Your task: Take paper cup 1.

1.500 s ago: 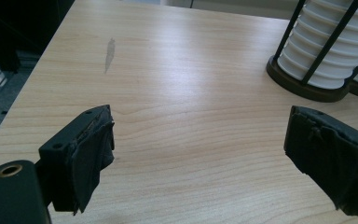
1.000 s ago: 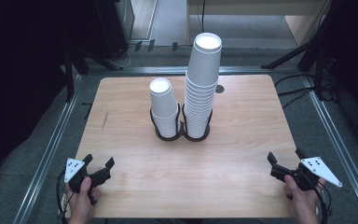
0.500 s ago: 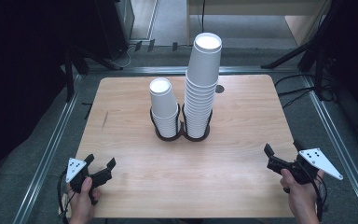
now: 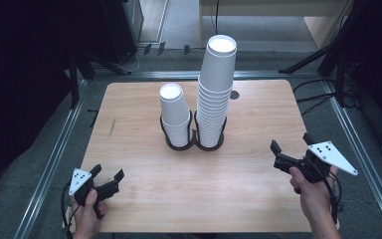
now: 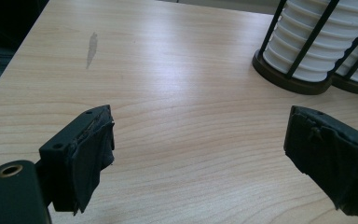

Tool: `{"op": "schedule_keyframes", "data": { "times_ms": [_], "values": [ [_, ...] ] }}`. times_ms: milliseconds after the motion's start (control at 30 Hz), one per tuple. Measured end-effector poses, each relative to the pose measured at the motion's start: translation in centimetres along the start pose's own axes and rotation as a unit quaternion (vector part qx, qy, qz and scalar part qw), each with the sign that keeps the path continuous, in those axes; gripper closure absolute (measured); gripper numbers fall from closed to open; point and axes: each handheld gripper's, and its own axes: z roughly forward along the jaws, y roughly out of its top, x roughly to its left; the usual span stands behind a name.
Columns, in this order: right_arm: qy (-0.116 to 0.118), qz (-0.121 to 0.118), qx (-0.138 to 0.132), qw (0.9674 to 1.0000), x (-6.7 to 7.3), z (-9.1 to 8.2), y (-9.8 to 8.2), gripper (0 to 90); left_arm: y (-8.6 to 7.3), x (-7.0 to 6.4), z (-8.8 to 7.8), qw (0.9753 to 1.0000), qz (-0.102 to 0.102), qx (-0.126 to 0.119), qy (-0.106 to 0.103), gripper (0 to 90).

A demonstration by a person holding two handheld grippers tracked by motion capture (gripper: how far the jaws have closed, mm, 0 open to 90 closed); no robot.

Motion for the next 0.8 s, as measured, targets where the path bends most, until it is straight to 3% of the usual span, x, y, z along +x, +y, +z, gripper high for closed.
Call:
{"op": "schedule_keyframes", "data": {
  "times_ms": [800],
  "values": [
    [0.061, -0.022, -0.028, 0.9975, 4.9, 2.6, 4.8, 0.0, 0.0, 0.0, -0.1, 1.0000, -0.002, -0.001, 0.005, 8.3]
  ]
}}
